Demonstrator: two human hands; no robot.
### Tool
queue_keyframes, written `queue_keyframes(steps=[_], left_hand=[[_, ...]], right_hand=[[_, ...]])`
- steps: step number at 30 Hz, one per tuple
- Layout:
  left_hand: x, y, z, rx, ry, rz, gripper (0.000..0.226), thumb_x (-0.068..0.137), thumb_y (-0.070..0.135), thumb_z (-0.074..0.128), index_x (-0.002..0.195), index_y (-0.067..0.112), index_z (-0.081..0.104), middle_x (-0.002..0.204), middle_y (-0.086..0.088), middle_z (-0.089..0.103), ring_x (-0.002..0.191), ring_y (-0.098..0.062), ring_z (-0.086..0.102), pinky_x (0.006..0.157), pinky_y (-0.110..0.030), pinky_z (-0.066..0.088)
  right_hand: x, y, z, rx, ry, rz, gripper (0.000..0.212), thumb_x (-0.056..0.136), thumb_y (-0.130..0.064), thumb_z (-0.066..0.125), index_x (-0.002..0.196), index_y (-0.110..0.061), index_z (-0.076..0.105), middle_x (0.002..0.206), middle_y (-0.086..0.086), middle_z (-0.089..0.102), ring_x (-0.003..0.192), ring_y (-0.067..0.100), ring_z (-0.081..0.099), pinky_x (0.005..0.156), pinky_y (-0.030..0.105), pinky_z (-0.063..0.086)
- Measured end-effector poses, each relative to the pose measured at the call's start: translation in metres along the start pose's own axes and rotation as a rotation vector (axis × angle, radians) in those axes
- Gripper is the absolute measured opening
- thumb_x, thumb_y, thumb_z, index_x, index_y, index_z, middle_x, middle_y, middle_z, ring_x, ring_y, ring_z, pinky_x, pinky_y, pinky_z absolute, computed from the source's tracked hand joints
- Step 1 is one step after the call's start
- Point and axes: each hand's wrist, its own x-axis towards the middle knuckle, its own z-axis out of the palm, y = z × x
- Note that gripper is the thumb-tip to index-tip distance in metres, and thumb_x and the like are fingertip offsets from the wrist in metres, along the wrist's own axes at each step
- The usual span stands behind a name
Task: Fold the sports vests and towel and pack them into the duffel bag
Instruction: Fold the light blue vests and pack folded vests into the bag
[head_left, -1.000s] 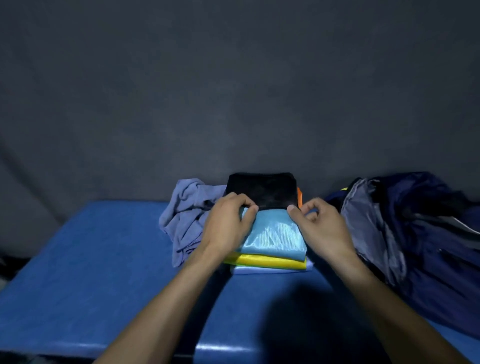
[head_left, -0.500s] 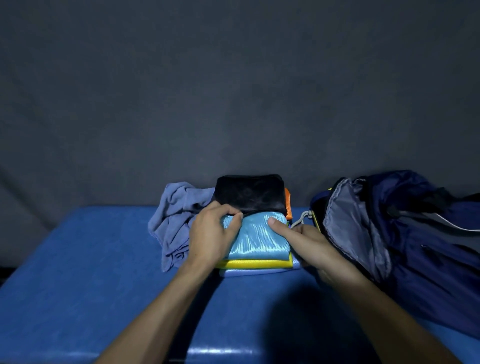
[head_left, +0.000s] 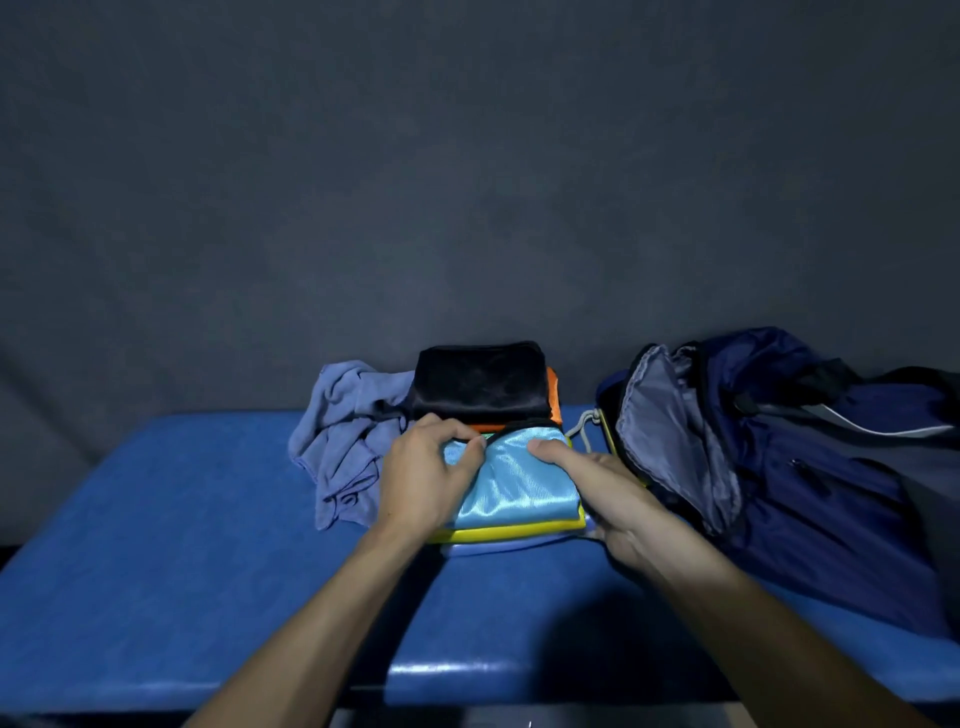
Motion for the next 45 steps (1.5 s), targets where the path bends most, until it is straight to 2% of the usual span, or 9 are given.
queue_keyframes(steps=[4,10,16,22,25,28,30,38,45], left_hand=[[-0.001,0.000,0.004,0.139,-0.052,0.065,0.014,0.100,0.029,0.056,0.088,0.027,0.064,0.088,0.010,0.056,0.084,-0.013,0.056,0.071,-0.035,0.042],[0.012,-0.023,-0.012,0.188,-0.281,0.182,0.043,0.101,0.037,0.031,0.124,0.021,0.064,0.114,0.007,0.052,0.105,-0.016,0.044,0.094,-0.033,0.038],[0.012,-0.016,-0.034,0.024,-0.665,0.063,0.030,0.101,0.067,0.030,0.103,0.053,0.057,0.104,0.013,0.054,0.105,-0.001,0.052,0.100,-0.027,0.038],[0.006,0.012,-0.046,-0.042,-0.971,0.110,0.040,0.099,0.058,0.051,0.138,0.052,0.046,0.132,0.017,0.046,0.128,0.008,0.041,0.112,-0.018,0.031],[0.007,0.028,-0.048,-0.234,-1.043,0.054,0.075,0.088,0.048,0.076,0.152,0.041,0.037,0.152,0.025,0.042,0.142,0.004,0.037,0.119,-0.027,0.031],[0.000,0.043,-0.039,-0.369,-1.215,0.031,0.065,0.085,0.025,0.075,0.144,0.028,0.049,0.142,0.017,0.057,0.133,-0.006,0.051,0.108,-0.026,0.042],[-0.008,0.052,-0.033,-0.402,-1.273,-0.005,0.060,0.081,0.033,0.075,0.137,0.027,0.054,0.134,0.012,0.062,0.126,-0.009,0.057,0.102,-0.025,0.044],[-0.026,0.078,-0.019,-0.489,-1.044,-0.069,0.065,0.078,0.042,0.076,0.127,0.002,0.061,0.115,-0.005,0.067,0.106,-0.018,0.062,0.095,-0.038,0.046],[-0.041,0.116,-0.009,-0.728,-0.741,-0.156,0.045,0.078,0.031,0.076,0.121,0.019,0.067,0.113,0.001,0.076,0.104,-0.018,0.072,0.085,-0.027,0.056]], right_hand=[[-0.001,-0.003,0.000,-0.011,0.029,-0.006,0.083,0.046,-0.069,0.091,0.106,-0.018,0.067,0.097,0.001,0.079,0.095,0.024,0.075,0.096,0.045,0.057],[-0.006,-0.002,0.012,0.092,0.055,-0.092,0.056,0.061,-0.046,0.091,0.099,-0.015,0.063,0.085,0.003,0.074,0.070,0.019,0.069,0.061,0.029,0.054],[-0.016,-0.012,-0.002,0.024,-0.007,-0.125,0.081,0.043,-0.047,0.091,0.112,-0.015,0.065,0.096,0.002,0.077,0.076,0.021,0.073,0.064,0.032,0.053],[-0.041,-0.029,-0.029,-0.138,-0.135,-0.270,0.062,0.050,-0.032,0.090,0.107,-0.015,0.071,0.097,0.005,0.079,0.090,0.024,0.076,0.088,0.039,0.057],[-0.058,-0.034,-0.040,-0.190,-0.300,-0.344,0.053,0.059,-0.021,0.089,0.108,-0.017,0.070,0.108,0.010,0.076,0.097,0.023,0.072,0.096,0.042,0.053],[-0.073,-0.040,-0.052,-0.274,-0.413,-0.419,0.052,0.067,-0.011,0.085,0.115,-0.013,0.065,0.117,0.019,0.070,0.102,0.020,0.067,0.096,0.039,0.050],[-0.079,-0.043,-0.062,-0.294,-0.444,-0.457,0.053,0.069,-0.009,0.084,0.117,-0.013,0.063,0.120,0.021,0.067,0.106,0.021,0.065,0.099,0.043,0.048],[-0.095,-0.037,-0.094,-0.159,-0.422,-0.430,0.060,0.073,-0.008,0.079,0.129,-0.017,0.063,0.127,0.009,0.069,0.117,0.022,0.066,0.104,0.037,0.049],[-0.113,-0.022,-0.105,0.364,-0.315,-0.323,0.098,0.067,-0.056,0.089,0.146,-0.013,0.050,0.137,0.014,0.064,0.127,0.030,0.061,0.110,0.050,0.047]])
